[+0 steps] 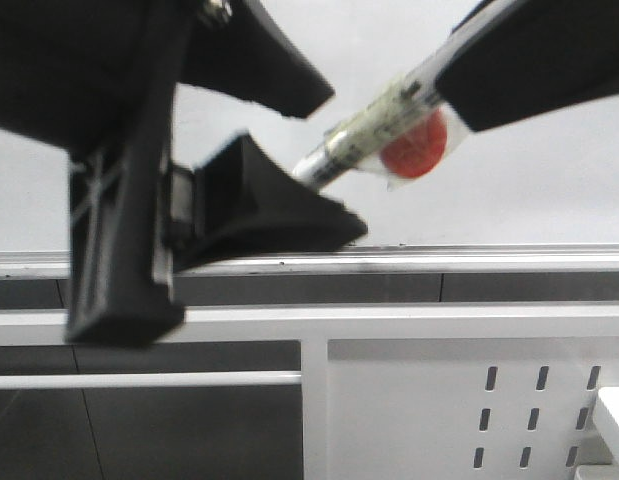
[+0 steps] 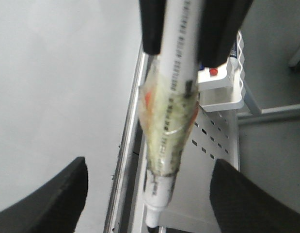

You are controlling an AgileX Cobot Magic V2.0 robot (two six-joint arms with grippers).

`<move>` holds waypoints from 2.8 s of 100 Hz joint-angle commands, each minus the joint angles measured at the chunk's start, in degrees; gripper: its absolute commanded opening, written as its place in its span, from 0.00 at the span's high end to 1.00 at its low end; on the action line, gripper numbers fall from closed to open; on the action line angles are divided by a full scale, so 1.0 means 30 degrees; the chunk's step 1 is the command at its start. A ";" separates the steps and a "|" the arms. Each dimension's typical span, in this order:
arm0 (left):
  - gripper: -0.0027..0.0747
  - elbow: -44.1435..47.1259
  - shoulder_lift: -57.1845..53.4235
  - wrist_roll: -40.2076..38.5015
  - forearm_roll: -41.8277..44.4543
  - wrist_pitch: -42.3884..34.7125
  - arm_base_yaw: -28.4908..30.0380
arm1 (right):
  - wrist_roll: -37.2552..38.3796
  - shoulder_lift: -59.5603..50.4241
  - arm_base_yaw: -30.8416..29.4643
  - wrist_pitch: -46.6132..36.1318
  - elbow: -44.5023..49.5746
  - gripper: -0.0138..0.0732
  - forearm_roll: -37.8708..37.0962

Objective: Write number 1 on whiteboard

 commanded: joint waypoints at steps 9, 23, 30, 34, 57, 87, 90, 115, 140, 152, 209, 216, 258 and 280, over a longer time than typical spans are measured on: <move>0.37 -0.0416 -0.2427 -0.0173 -0.2065 -0.0572 -0.0067 | 0.0922 -0.1267 -0.0978 -0.1276 -0.0714 0.92 -0.0085; 0.44 0.0434 -0.4208 -0.0173 -0.3226 -0.1958 0.0469 | 0.1669 -0.2069 -0.2141 -0.0181 -0.0678 0.92 -0.0085; 0.50 0.1084 -0.4989 -0.0173 -0.4111 -0.3015 0.1000 | 0.2071 -0.2632 -0.2570 -0.0259 -0.0559 0.92 -0.0085; 0.56 0.1550 -0.5499 -0.0173 -0.5372 -0.3659 0.1372 | 0.2346 -0.3033 -0.2709 -0.0518 -0.0552 0.92 -0.0085; 0.99 0.5076 -0.8995 -0.0173 -1.1178 -0.7402 0.3026 | 0.3758 -0.5074 -0.2747 -0.2051 0.0041 0.92 -0.0049; 0.99 0.8864 -1.3137 -0.0173 -1.4641 -1.2986 0.3026 | 0.5726 -0.5234 -0.2820 -0.7932 0.3480 0.90 -0.0049; 0.99 0.8989 -1.3387 -0.0173 -1.4654 -1.2986 0.3026 | 0.5709 -0.5109 -0.2987 -0.8446 0.3737 0.89 0.0146; 0.99 0.9371 -1.3822 -0.0173 -1.6002 -1.3012 0.3026 | 0.5709 -0.3003 -0.6187 -1.0878 0.3876 0.90 0.1610; 0.99 0.9371 -1.3822 -0.0173 -1.6002 -1.3186 0.3026 | 0.5709 -0.1436 -0.6335 -1.1970 0.3802 0.90 0.1610; 0.99 0.9371 -1.3822 -0.0173 -1.6002 -1.3317 0.3026 | 0.5669 -0.0863 -0.6371 -1.2421 0.3802 0.90 0.1610; 0.99 0.9371 -1.3822 -0.0173 -1.6002 -1.4141 0.3026 | 0.5271 0.4518 -0.7766 -1.3582 0.3802 0.90 0.1539; 0.99 0.9371 -1.3822 -0.0173 -1.5964 -1.4162 0.3026 | 0.5271 0.5008 -0.7766 -1.3582 0.3802 0.90 0.1586; 0.99 0.9371 -1.3822 -0.0173 -1.2162 -1.1479 0.3026 | 0.5977 0.2984 -0.4410 -1.1643 0.3802 0.93 0.1618; 0.98 0.8997 -1.3822 -0.0241 -0.9596 -0.8201 0.3026 | 0.5977 0.1931 -0.0687 -0.3878 0.1480 0.93 0.1618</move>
